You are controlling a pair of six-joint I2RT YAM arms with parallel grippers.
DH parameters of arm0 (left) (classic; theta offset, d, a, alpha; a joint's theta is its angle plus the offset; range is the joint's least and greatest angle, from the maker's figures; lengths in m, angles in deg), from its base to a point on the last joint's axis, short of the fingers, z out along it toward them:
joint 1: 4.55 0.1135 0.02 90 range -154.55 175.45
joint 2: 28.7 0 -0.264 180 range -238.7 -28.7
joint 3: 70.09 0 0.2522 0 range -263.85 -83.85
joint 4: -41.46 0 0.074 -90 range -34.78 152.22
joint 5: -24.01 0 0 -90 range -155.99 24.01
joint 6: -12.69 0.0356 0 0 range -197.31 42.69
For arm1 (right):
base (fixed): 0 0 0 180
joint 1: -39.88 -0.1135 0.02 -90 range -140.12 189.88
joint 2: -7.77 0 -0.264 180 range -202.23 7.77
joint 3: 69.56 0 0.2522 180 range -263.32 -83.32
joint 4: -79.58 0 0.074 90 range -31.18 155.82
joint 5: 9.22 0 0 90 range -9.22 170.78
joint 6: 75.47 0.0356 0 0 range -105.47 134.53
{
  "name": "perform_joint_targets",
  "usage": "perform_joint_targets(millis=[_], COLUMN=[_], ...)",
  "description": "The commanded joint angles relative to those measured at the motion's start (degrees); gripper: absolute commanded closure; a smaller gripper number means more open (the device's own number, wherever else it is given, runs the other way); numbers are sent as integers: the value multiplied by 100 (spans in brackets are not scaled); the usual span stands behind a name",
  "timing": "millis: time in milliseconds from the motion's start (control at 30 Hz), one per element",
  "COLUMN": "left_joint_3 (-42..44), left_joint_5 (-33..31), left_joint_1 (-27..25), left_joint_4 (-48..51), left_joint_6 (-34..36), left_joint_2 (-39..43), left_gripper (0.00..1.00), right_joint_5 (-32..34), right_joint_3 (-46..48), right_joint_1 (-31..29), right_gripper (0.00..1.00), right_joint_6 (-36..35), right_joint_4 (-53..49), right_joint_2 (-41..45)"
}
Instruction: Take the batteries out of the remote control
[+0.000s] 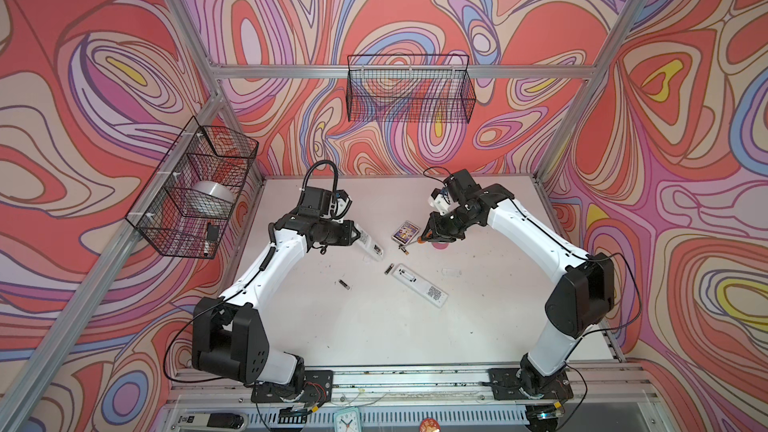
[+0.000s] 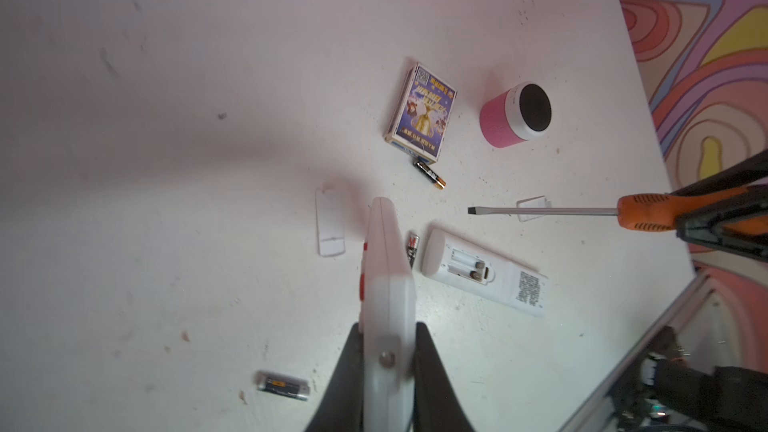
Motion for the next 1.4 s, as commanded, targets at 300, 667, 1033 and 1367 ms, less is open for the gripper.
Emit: perform_joint_targets(millis=[300, 667, 1033, 1367], left_joint_3=[2588, 2050, 1226, 1079], left_joint_5=[978, 1234, 2118, 2439], left_joint_1=[564, 844, 1267, 1477], left_joint_4=[-3337, -3204, -3394, -3018], left_joint_6=[-3752, -3326, -3409, -3174], left_joint_2=[773, 382, -409, -454], left_gripper=[100, 100, 100, 100], right_joint_5=[-320, -1485, -1119, -1193], right_joint_3=[328, -59, -735, -1642], right_joint_1=[-596, -1946, -2881, -3282], right_gripper=[94, 94, 96, 96], right_joint_6=[650, 17, -636, -697], right_joint_4=[837, 1666, 1968, 1896], right_joint_2=[-68, -959, -1890, -2877])
